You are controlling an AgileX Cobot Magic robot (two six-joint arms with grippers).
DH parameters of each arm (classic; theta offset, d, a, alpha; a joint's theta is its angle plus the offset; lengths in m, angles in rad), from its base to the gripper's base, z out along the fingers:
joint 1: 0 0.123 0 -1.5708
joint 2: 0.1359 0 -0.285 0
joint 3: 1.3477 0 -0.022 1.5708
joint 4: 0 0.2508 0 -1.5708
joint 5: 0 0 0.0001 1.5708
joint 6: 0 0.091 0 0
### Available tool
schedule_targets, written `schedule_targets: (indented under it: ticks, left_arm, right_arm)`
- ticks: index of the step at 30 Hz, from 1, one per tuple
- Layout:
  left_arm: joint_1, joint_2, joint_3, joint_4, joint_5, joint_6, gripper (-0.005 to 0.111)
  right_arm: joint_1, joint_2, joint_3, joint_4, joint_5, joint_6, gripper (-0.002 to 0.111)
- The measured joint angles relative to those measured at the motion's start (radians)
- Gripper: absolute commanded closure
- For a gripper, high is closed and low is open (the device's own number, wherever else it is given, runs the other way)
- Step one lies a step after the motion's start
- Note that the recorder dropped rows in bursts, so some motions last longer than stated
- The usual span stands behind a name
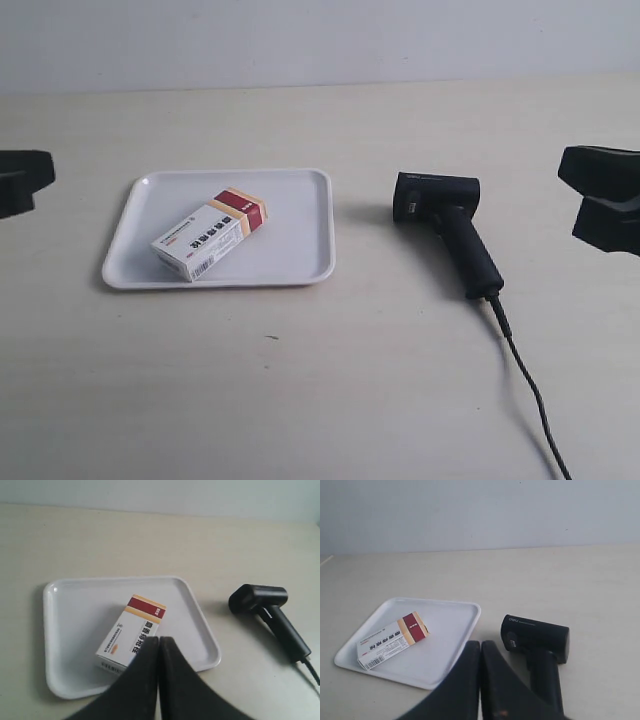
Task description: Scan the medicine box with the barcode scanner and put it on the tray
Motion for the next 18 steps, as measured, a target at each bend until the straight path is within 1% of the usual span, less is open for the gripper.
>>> schedule_targets:
  ticks: [2, 5, 14, 16, 18]
  left_arm:
    - [0.000, -0.067, 0.036, -0.017, 0.002, -0.003, 0.104]
    - [0.000, -0.133, 0.058, -0.023, 0.002, -0.005, 0.104]
    - [0.003, -0.215, 0.075, -0.029, -0.007, 0.001, 0.104]
    - [0.024, -0.278, 0.112, -0.027, -0.017, 0.026, 0.104]
    - [0.077, -0.379, 0.176, -0.025, -0.023, 0.036, 0.104]
  right_arm:
    - [0.000, 0.000, 0.000, 0.000, 0.000, 0.000, 0.108]
    - [0.000, 0.000, 0.000, 0.000, 0.000, 0.000, 0.108]
    - [0.000, -0.002, 0.000, 0.000, 0.000, 0.000, 0.108]
    - [0.000, -0.002, 0.000, 0.000, 0.000, 0.000, 0.108]
    - [0.000, -0.002, 0.000, 0.000, 0.003, 0.000, 0.108]
